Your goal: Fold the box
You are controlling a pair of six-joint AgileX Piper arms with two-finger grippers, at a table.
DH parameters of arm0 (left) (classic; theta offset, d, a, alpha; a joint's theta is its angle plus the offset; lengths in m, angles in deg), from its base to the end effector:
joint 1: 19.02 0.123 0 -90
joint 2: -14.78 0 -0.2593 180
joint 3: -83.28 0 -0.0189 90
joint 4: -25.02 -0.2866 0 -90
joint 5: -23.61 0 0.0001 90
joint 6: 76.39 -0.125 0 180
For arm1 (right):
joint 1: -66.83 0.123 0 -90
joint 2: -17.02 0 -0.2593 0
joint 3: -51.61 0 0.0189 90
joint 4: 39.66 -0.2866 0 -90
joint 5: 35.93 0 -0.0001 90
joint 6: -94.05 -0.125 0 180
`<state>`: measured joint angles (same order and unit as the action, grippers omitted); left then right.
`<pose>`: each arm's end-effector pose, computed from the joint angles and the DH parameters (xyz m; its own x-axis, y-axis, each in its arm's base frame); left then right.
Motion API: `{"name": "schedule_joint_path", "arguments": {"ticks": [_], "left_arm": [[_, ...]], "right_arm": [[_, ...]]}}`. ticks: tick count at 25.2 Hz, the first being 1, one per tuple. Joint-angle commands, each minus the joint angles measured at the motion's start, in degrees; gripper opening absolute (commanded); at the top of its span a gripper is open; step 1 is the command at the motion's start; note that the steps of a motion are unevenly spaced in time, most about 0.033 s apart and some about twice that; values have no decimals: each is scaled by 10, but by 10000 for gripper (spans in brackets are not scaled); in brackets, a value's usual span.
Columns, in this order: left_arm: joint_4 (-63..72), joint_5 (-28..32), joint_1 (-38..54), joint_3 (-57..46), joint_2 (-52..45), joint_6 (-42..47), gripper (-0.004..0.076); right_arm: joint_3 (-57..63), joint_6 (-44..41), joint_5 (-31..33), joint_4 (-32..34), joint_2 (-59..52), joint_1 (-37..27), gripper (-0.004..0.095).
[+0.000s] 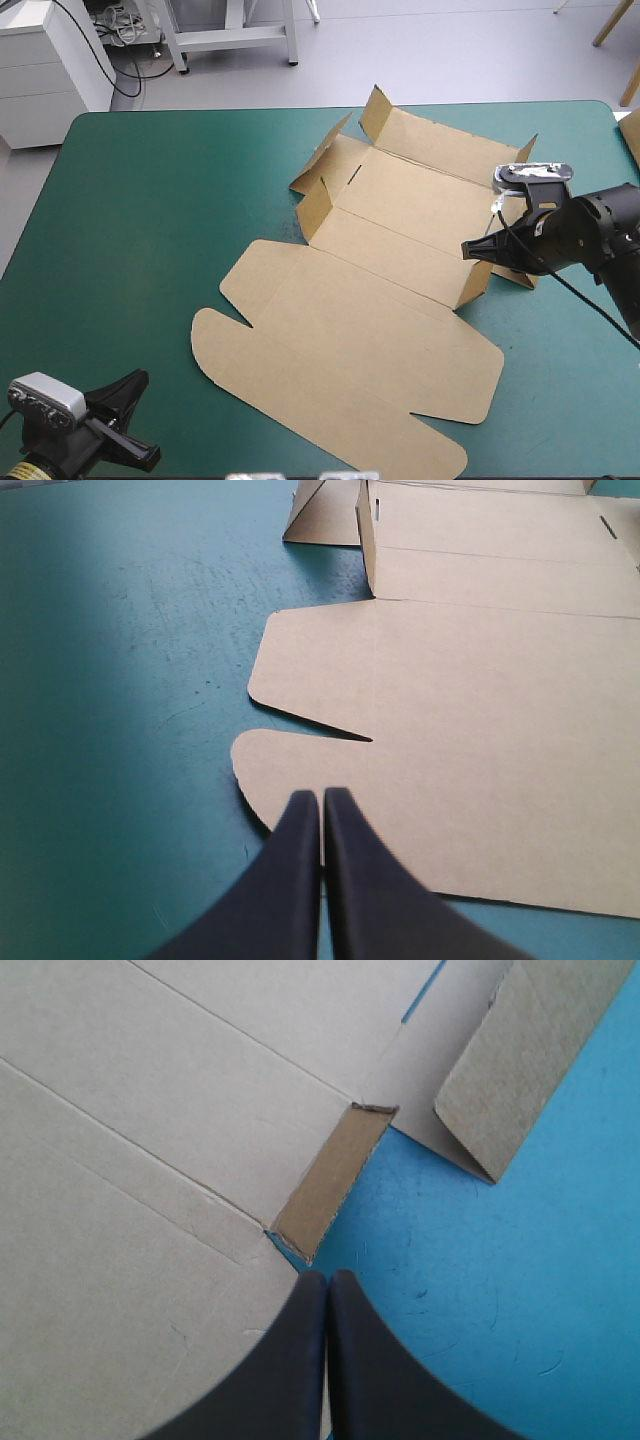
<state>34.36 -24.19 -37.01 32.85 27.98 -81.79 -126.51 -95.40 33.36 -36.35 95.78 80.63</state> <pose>0.1016 -0.0488 0.2818 -0.3481 0.0966 -0.9325 0.4079 0.9112 -0.0579 0.2849 0.0630 0.3346 -0.8619 -0.0637 -0.5030 -0.0887 0.9957 0.0260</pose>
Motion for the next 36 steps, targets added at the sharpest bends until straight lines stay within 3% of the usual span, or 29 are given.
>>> {"name": "schedule_joint_path", "arguments": {"ticks": [1, 4, 13, 25, 30, 36], "left_arm": [[13, 43, -4, 13, 13, 2, -8], [13, 43, -4, 13, 13, 2, -8], [13, 43, -4, 13, 13, 2, -8], [13, 43, -4, 13, 13, 2, -8], [13, 43, -4, 13, 13, 2, -8], [13, 43, -4, 13, 13, 2, -8]], "right_arm": [[-3, -3, -22, -19, -15, -15, -15], [-3, -6, -22, -39, -15, -19, 43], [-3, -40, -22, -42, -13, -19, 423], [49, -91, -28, -18, 23, -19, 435], [78, -114, -95, -14, 33, -19, 435], [97, -105, -116, -40, 51, -52, 435]]}}
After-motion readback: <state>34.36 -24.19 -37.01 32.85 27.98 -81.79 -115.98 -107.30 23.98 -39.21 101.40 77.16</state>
